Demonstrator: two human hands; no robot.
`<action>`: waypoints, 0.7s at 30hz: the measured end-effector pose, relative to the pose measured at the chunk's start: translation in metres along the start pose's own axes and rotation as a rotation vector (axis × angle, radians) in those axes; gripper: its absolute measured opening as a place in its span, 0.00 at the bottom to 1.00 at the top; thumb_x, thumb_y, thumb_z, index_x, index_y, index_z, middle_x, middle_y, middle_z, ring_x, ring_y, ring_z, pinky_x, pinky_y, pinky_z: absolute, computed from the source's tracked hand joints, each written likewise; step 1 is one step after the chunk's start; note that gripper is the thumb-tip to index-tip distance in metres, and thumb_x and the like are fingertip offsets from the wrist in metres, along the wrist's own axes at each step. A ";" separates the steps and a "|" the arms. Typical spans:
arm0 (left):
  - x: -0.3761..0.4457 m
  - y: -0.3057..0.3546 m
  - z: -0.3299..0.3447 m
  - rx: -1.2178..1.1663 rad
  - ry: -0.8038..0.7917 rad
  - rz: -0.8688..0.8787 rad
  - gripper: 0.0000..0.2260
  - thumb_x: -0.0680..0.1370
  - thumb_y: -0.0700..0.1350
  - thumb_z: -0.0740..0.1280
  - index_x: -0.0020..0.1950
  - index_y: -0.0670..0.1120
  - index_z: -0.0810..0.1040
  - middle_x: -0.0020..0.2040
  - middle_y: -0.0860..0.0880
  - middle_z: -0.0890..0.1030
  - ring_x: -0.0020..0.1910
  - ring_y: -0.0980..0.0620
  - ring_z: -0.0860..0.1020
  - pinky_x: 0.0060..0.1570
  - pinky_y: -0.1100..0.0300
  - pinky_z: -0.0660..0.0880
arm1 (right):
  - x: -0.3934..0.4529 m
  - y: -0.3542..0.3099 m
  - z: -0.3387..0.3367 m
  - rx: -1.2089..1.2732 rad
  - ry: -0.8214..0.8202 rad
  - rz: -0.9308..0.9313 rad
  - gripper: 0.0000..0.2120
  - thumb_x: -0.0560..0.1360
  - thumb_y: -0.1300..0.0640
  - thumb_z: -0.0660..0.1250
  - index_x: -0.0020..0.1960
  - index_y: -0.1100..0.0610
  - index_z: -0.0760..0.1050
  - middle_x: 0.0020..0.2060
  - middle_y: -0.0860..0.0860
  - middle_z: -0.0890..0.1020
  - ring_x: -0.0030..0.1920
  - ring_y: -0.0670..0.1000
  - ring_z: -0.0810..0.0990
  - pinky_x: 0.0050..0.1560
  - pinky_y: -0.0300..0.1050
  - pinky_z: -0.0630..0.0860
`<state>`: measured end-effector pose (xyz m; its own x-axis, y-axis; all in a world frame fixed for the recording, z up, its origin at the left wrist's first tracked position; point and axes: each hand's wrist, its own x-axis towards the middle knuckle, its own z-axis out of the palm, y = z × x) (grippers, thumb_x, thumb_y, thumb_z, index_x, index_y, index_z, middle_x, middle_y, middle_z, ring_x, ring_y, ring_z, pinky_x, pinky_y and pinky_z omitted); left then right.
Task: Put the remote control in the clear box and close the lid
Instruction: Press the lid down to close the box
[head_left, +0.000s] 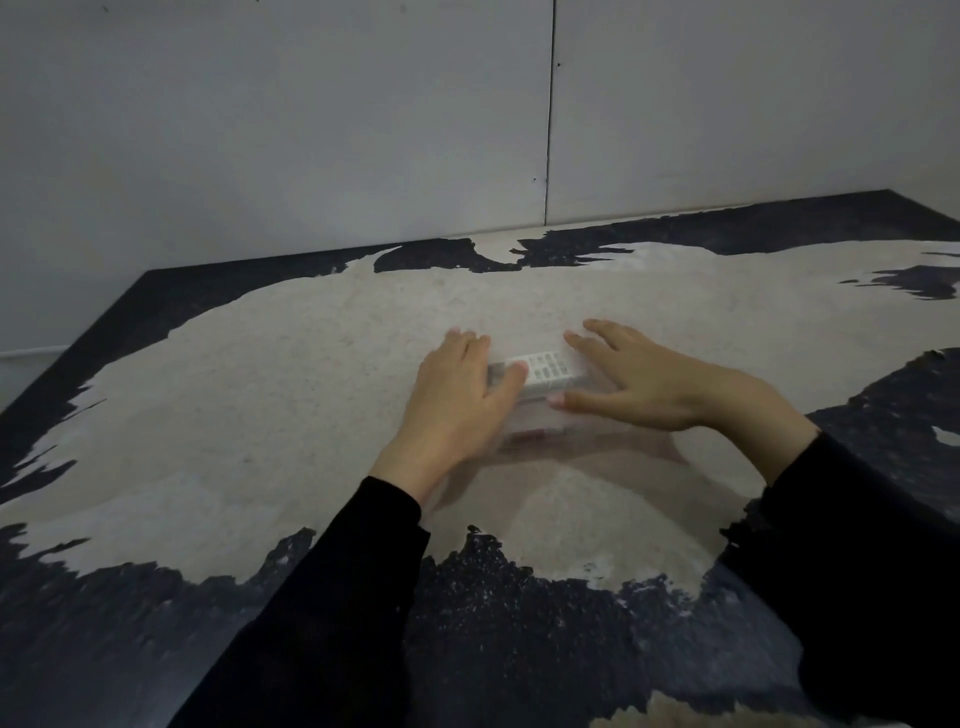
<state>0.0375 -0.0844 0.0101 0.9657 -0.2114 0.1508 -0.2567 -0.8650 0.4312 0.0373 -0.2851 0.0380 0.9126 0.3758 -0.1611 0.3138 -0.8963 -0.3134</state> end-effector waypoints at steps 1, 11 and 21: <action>-0.003 0.001 0.005 0.099 -0.028 0.006 0.33 0.76 0.61 0.47 0.74 0.40 0.55 0.77 0.42 0.56 0.77 0.47 0.50 0.76 0.49 0.48 | 0.005 -0.002 -0.004 0.003 0.038 0.008 0.47 0.65 0.26 0.50 0.74 0.56 0.53 0.75 0.57 0.57 0.73 0.57 0.59 0.71 0.53 0.57; 0.000 0.002 0.006 0.287 0.013 0.095 0.35 0.71 0.59 0.43 0.70 0.39 0.61 0.69 0.38 0.68 0.68 0.41 0.64 0.70 0.49 0.59 | 0.025 -0.013 0.025 -0.121 0.275 -0.098 0.31 0.77 0.38 0.46 0.73 0.55 0.58 0.74 0.57 0.62 0.75 0.54 0.55 0.74 0.52 0.49; 0.009 -0.001 0.008 0.256 -0.082 0.173 0.26 0.78 0.51 0.45 0.75 0.44 0.51 0.78 0.44 0.54 0.77 0.49 0.49 0.76 0.52 0.44 | 0.030 -0.022 0.033 -0.108 0.187 -0.066 0.24 0.79 0.47 0.47 0.73 0.54 0.52 0.77 0.55 0.53 0.77 0.53 0.45 0.75 0.58 0.45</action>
<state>0.0468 -0.0890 0.0040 0.9111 -0.3925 0.1260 -0.4094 -0.8971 0.1659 0.0492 -0.2459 0.0091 0.9188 0.3932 0.0354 0.3913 -0.8952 -0.2133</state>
